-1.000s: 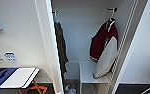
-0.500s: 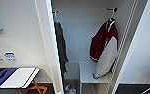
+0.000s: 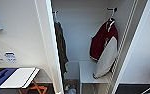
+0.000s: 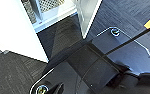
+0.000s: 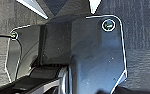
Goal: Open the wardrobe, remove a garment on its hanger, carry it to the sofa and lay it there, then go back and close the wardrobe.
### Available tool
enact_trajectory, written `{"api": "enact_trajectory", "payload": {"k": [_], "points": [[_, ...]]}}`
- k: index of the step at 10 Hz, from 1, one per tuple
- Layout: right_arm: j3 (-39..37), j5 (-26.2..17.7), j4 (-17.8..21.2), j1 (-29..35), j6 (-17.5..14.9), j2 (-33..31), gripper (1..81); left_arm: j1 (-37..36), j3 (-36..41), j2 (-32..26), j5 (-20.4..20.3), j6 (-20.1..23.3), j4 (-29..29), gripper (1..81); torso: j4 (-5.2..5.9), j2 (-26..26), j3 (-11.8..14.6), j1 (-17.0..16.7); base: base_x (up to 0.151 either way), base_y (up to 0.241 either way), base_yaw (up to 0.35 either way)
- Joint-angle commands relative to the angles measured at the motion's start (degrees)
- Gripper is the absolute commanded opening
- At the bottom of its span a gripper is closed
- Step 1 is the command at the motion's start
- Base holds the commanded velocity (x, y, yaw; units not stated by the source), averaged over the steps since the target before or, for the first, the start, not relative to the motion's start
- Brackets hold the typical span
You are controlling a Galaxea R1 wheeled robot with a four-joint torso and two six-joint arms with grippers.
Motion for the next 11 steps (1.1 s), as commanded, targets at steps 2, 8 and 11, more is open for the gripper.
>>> {"api": "enact_trajectory", "payload": {"k": [2,8,11], "points": [[0.01,-3.21,0.11,3.10,-0.21,0.27,81.1,-3.20,0.38,1.33,1.59,0.75,0.40,81.1,0.00,0.00,0.00,0.00,0.000,0.000,0.000],[0.10,-3.21,0.12,3.54,-0.12,0.79,81.1,-6.26,4.06,2.83,0.63,-11.87,-9.77,81.1,0.00,0.00,0.00,0.00,0.000,0.000,0.000],[0.27,-3.29,0.11,3.72,-0.21,0.88,81.1,-7.67,5.30,1.34,-2.35,-20.14,-12.61,81.1,0.00,0.00,0.00,0.00,0.000,0.000,0.000]]}}
